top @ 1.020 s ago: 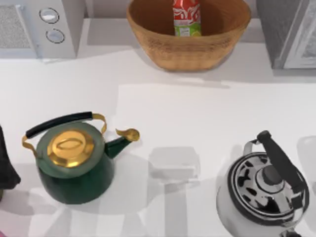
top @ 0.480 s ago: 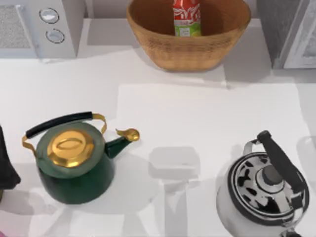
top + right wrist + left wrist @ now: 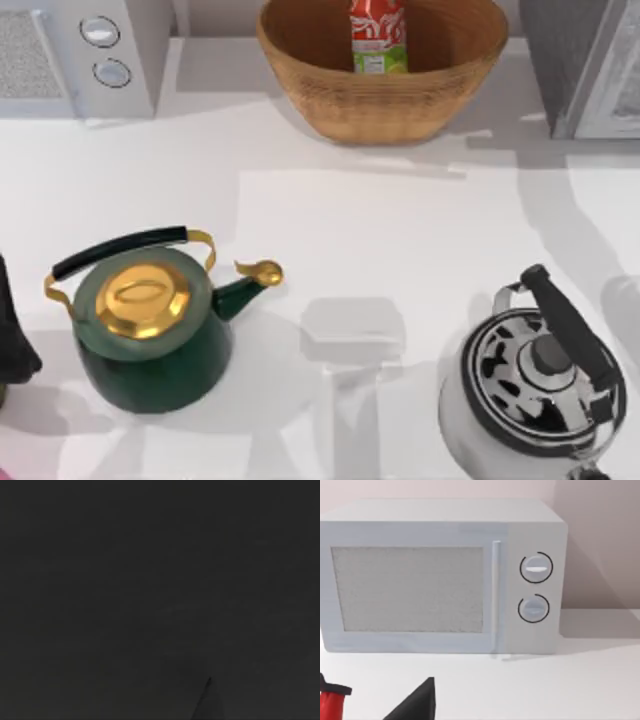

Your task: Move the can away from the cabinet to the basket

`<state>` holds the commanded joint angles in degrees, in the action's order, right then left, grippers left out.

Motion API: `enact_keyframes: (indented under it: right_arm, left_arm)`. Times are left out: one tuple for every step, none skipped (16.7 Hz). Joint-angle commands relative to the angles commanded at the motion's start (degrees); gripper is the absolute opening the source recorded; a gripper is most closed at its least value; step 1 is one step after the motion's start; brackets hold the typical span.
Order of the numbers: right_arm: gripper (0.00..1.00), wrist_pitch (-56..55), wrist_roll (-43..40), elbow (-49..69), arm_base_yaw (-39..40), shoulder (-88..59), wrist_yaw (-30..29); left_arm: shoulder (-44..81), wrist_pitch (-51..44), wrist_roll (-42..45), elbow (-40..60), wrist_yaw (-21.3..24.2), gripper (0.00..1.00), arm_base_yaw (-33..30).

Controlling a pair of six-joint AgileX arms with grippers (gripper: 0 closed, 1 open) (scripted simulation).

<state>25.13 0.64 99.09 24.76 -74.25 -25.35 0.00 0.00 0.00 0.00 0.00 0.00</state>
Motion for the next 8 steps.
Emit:
enact_keyframes:
  right_arm:
    - [1.00,0.0,0.0,0.0,0.2,0.0,-0.2]
    - [1.00,0.0,0.0,0.0,0.2,0.0,-0.2]
    - [1.00,0.0,0.0,0.0,0.2,0.0,-0.2]
    - [1.00,0.0,0.0,0.0,0.2,0.0,-0.2]
    - [1.00,0.4,-0.7,0.4,-1.1,1.3,-1.3]
    - [1.00,0.3,-0.7,0.6,-1.3,1.1,-1.2]
    - [1.00,0.0,-0.7,1.4,-1.8,0.4,-0.7]
    - [1.00,-0.3,-0.7,2.4,-2.5,-1.0,0.0]
  left_arm:
    - [0.0,0.0,0.0,0.0,0.0,1.00,0.0]
    - [0.0,0.0,0.0,0.0,0.0,1.00,0.0]
    - [0.0,0.0,0.0,0.0,0.0,1.00,0.0]
    - [0.0,0.0,0.0,0.0,0.0,1.00,0.0]
    - [0.0,0.0,0.0,0.0,0.0,1.00,0.0]
    - [0.0,0.0,0.0,0.0,0.0,1.00,0.0]
    - [0.0,0.0,0.0,0.0,0.0,1.00,0.0]
    - [0.0,0.0,0.0,0.0,0.0,1.00,0.0]
